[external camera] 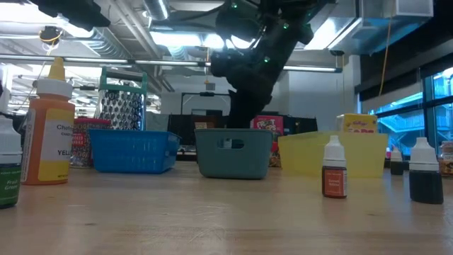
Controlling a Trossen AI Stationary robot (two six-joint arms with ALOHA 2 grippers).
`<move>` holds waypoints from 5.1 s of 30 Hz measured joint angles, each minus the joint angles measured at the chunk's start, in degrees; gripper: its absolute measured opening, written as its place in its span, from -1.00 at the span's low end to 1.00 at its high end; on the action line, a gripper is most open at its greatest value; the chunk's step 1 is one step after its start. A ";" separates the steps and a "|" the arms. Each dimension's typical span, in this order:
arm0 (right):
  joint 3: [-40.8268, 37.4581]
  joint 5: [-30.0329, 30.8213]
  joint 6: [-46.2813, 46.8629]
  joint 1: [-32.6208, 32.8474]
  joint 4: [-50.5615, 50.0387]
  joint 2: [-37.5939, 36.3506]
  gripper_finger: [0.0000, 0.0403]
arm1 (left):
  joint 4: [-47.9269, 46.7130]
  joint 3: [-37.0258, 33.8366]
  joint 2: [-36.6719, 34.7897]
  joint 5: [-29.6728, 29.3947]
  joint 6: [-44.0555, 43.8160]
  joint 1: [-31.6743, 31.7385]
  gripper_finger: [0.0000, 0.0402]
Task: Pick & Place Kitchen Items
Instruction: Put the small green food coloring into the green bin, then put the small black food coloring into the green bin
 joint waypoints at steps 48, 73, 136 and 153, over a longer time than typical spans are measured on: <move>-0.04 3.04 13.31 1.49 -6.99 3.21 -0.61 | 0.00 0.00 0.00 0.00 -0.01 0.01 -0.24; -0.02 3.26 13.30 1.49 -6.37 3.63 -0.28 | 2.69 -3.04 -0.02 0.00 0.00 -0.01 -0.25; 25.23 12.00 12.26 11.94 -37.20 0.17 -0.18 | 2.64 -2.99 0.00 0.00 0.00 -0.01 -0.24; 25.35 14.37 28.63 15.96 -56.59 0.19 -0.18 | 2.62 -2.99 0.00 0.00 0.00 -0.01 -0.24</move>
